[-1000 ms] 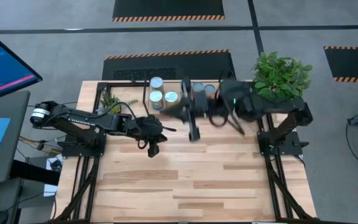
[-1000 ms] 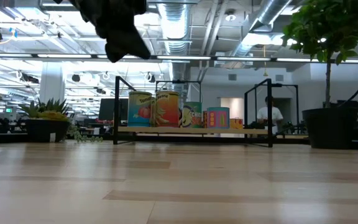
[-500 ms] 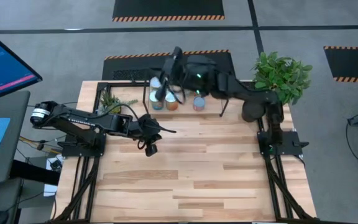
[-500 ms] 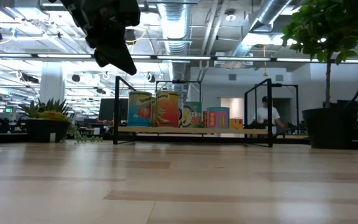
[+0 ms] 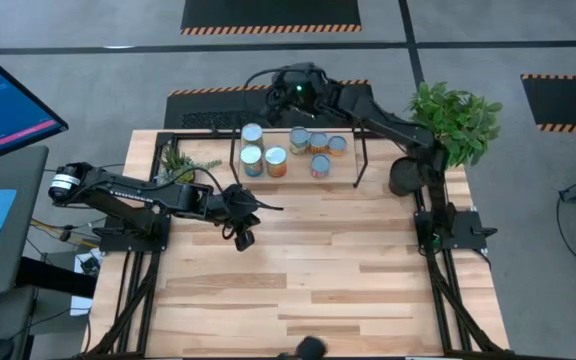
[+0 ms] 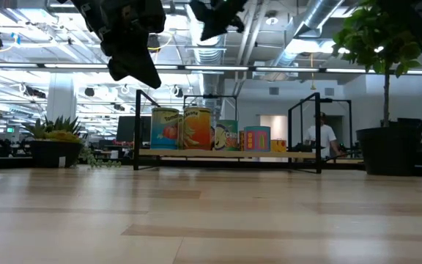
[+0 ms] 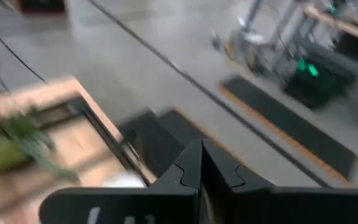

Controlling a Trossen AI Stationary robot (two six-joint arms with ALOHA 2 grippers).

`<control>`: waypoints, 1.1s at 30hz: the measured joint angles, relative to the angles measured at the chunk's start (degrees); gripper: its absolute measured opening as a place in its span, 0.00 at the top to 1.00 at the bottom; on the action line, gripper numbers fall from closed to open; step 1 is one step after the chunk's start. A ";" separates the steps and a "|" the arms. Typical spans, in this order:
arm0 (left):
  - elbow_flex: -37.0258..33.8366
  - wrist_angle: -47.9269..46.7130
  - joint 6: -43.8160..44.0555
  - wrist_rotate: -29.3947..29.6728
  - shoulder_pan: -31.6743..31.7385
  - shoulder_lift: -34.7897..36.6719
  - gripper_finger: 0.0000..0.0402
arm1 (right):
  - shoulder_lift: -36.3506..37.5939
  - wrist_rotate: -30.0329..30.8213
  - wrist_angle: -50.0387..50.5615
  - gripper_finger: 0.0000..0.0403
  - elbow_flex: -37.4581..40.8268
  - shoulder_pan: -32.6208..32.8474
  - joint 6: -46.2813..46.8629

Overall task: Pick and place cans onto a shelf
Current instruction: Adjust the canned goods on the shelf

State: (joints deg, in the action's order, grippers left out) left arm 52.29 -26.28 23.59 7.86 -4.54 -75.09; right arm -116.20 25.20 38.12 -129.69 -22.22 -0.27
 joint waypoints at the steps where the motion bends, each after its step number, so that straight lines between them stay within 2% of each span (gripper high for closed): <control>1: 0.00 0.02 0.04 0.01 0.00 0.01 0.96 | 0.04 1.04 2.76 0.94 -0.01 -0.34 0.58; 3: 0.00 0.04 0.31 0.02 0.00 0.00 0.96 | 0.46 2.82 10.03 0.94 0.02 -1.10 2.66; 8: 0.01 0.11 0.68 0.48 0.00 0.02 0.96 | 1.12 12.04 28.64 0.94 -0.04 -1.53 8.74; 11: 0.00 0.19 0.68 0.71 0.00 0.00 0.96 | 0.76 12.03 34.52 0.94 1.09 -1.80 11.22; 16: 0.00 0.26 0.68 3.60 0.00 0.02 0.96 | 0.66 9.40 34.65 0.94 6.60 -2.58 11.01; 25: 0.01 0.26 0.68 4.57 0.02 0.02 0.96 | 0.74 0.84 21.43 0.94 17.05 -3.45 10.97; 33: 0.02 0.24 0.68 4.57 0.02 0.00 0.96 | 0.70 0.03 19.82 0.94 22.18 -4.63 15.39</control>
State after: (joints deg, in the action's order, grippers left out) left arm 52.31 -26.04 24.27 12.43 -4.51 -75.09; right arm -115.50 25.23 57.93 -107.51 -26.85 15.12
